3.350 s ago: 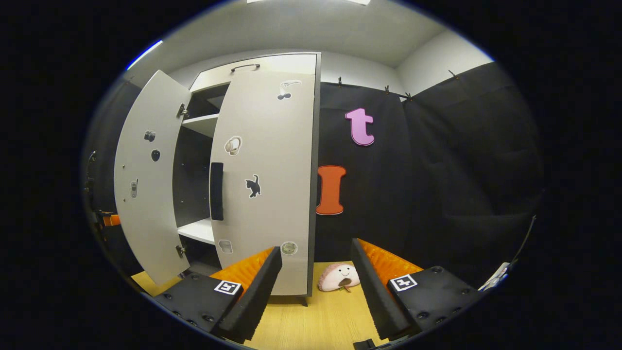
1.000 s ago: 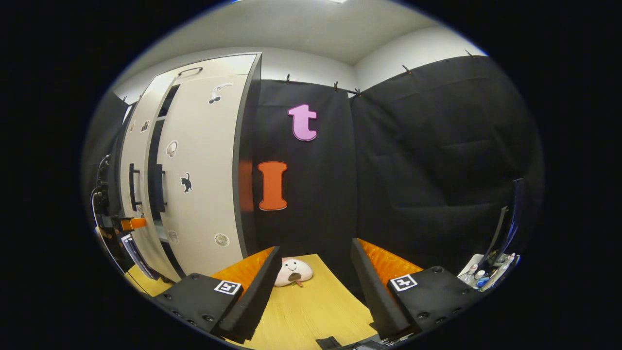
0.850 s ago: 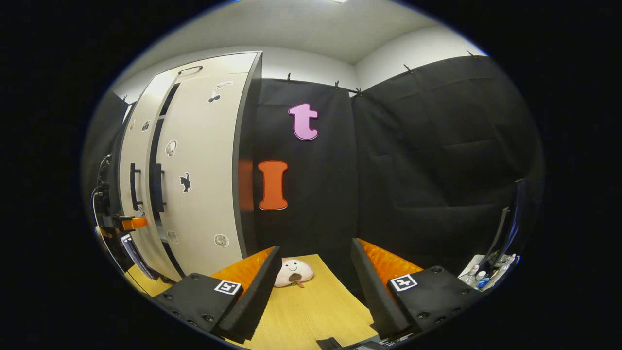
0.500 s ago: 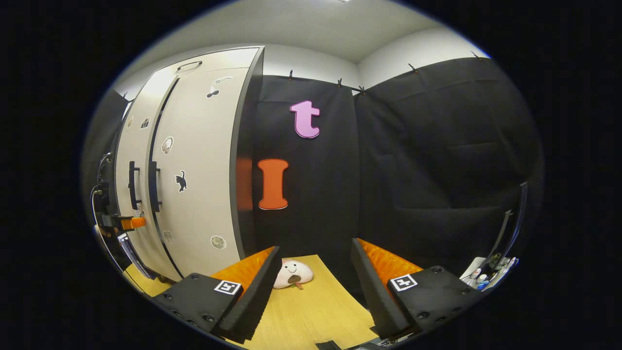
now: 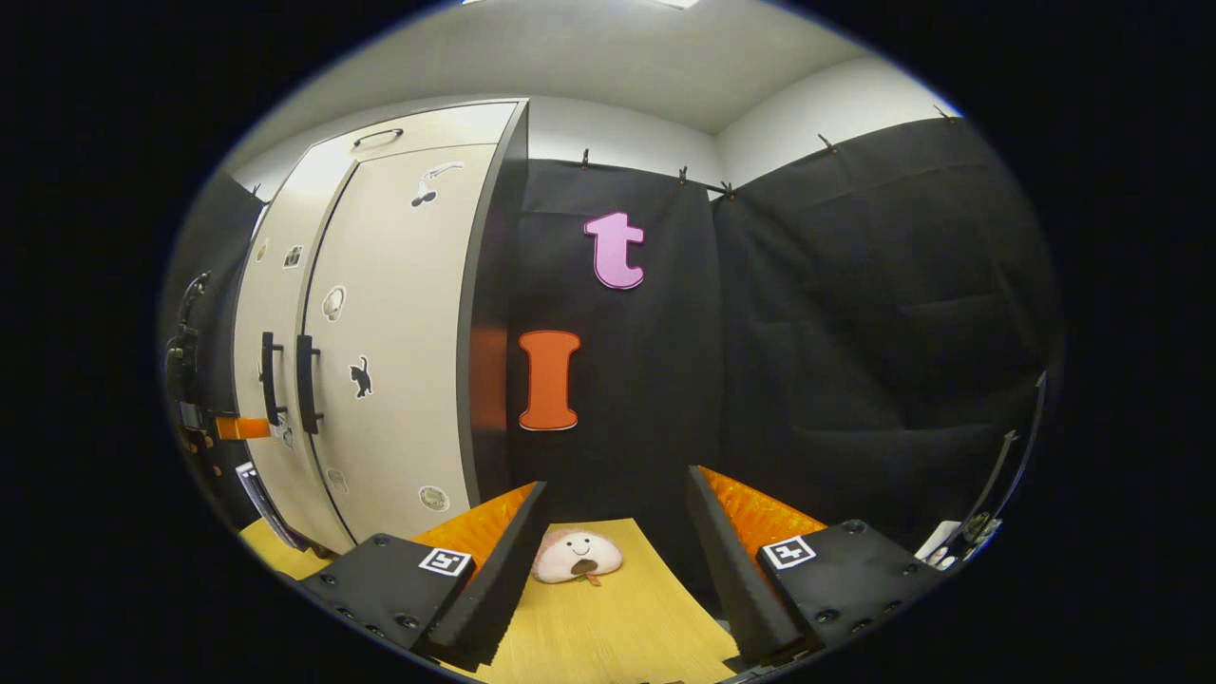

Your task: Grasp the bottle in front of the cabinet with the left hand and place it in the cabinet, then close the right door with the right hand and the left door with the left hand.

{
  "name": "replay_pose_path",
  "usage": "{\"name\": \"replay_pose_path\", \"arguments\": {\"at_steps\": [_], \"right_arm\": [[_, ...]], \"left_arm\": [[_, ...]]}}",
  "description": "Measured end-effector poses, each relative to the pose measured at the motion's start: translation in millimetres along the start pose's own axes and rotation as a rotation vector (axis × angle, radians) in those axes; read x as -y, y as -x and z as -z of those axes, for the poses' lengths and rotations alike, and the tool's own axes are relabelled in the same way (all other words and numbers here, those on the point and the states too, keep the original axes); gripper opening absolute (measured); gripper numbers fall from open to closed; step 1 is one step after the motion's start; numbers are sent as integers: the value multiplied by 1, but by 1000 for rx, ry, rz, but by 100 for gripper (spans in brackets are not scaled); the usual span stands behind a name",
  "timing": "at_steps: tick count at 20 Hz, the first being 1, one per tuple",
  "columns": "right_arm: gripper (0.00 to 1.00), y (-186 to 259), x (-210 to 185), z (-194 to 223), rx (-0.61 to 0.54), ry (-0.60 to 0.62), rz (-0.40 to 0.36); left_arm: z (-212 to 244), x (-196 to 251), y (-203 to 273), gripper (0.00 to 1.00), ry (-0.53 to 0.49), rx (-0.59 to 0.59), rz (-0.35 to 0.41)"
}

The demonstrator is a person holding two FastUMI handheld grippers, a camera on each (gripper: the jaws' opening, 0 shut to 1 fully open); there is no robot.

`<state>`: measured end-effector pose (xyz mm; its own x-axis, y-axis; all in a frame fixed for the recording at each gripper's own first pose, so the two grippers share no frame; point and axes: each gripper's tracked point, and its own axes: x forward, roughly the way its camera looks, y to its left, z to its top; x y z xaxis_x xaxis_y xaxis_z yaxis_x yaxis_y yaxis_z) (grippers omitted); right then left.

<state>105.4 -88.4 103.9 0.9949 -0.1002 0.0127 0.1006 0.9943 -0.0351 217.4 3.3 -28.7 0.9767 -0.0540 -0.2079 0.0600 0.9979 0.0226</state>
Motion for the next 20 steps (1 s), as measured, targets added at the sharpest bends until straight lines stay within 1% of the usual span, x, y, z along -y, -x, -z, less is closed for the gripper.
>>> {"name": "replay_pose_path", "arguments": {"at_steps": [4,5,6,7,10,11,12,13,17,20], "right_arm": [[95,-9,-2,-6,-1,-27,-38],[95,-12,-2,-6,-4,-31,-44],[95,-14,-3,-6,-5,-33,-54],[95,-15,-4,-9,-4,-33,-67],[95,-20,-4,-10,-8,-25,-93],[95,-21,-4,-10,-9,-24,-101],[95,-22,-3,-10,-10,-23,-110],[95,-23,-2,-10,-12,-23,-118],[95,-26,6,-9,-18,-24,-138],[95,-26,11,-8,-26,-26,-162]], "left_arm": [[-33,10,33,94,-20,52,-10],[-39,13,37,97,-26,66,-13],[-47,18,45,97,-33,82,-14],[-54,22,53,95,-42,96,-16],[-70,33,70,95,-72,127,-32],[-73,38,75,95,-79,136,-33],[-77,43,80,97,-83,145,-33],[-79,49,83,95,-84,152,-30],[-84,74,95,95,-74,163,-7],[-85,89,101,95,-56,168,-5]]}}
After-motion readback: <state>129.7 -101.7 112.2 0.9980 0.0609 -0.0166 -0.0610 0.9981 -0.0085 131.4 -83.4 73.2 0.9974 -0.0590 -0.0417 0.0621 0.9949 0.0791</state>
